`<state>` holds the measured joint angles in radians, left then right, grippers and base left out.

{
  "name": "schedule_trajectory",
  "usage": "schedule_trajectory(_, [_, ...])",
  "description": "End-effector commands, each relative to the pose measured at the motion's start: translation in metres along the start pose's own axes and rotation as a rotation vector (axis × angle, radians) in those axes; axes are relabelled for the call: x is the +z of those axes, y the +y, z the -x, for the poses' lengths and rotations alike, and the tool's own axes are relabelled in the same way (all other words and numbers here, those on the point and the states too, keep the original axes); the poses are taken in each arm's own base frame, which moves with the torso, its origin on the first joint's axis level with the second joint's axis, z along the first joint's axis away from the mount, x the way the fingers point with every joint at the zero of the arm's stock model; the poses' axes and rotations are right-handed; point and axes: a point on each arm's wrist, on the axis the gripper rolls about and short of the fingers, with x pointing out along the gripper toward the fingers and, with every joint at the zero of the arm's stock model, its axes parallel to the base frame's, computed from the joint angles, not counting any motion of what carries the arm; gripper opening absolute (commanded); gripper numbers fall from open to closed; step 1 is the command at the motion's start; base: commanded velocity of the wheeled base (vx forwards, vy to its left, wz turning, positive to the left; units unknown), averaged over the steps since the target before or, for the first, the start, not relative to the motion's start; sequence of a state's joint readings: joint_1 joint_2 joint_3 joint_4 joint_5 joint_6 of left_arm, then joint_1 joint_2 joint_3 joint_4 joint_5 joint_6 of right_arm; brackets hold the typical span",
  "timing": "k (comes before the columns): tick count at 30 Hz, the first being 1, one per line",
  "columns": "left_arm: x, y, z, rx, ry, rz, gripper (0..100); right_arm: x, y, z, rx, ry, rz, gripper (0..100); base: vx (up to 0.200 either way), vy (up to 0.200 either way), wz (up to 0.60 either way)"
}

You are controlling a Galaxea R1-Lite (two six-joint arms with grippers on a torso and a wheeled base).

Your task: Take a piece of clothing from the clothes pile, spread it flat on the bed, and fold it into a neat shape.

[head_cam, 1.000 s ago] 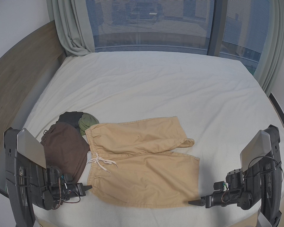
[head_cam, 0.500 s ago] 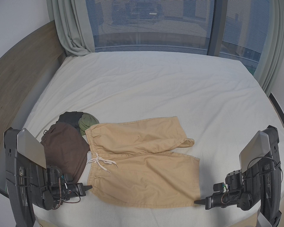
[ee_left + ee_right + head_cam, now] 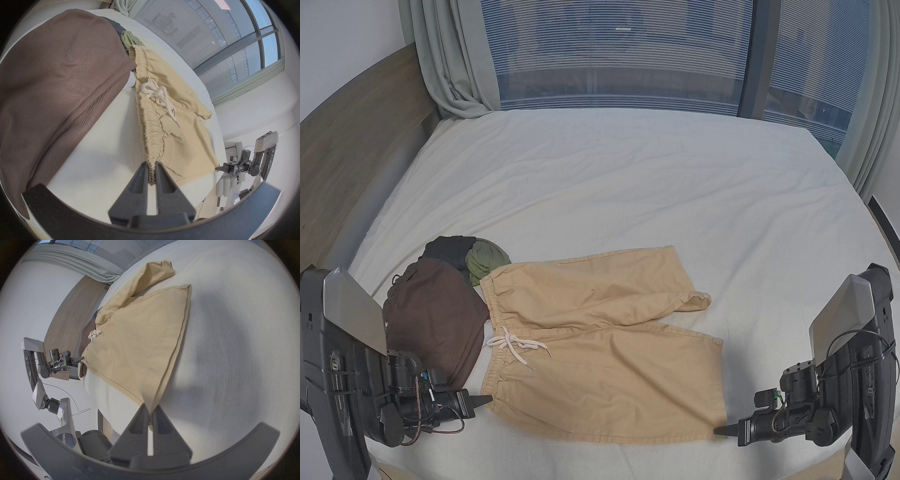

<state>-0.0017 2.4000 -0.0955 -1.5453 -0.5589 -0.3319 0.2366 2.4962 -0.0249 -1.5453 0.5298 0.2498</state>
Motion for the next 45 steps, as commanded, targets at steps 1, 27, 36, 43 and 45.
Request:
schedule_trajectory(1, [-0.005,-0.009,0.018,-0.004,0.011,0.005,0,-0.002,0.003,0.006,-0.001,0.003,0.001,0,0.0,0.0,0.0])
schedule_trajectory(27, [0.006,-0.007,0.027,-0.017,-0.052,-0.039,0,0.024,0.026,0.023,0.102,-0.125,0.105,0,0.0,0.0,0.0])
schedule_trajectory(36, [0.029,-0.028,0.025,-0.102,-0.142,0.022,0,0.059,0.044,0.036,0.166,-0.302,0.091,0,0.0,0.0,0.0])
schedule_trajectory(43, [0.045,-0.036,0.023,-0.14,-0.201,0.072,0,0.082,0.047,0.033,0.192,-0.385,0.099,0,0.0,0.0,0.0])
schedule_trajectory(45, [0.047,-0.036,0.023,-0.142,-0.205,0.075,0,0.084,0.047,0.033,0.193,-0.391,0.101,0,0.0,0.0,0.0])
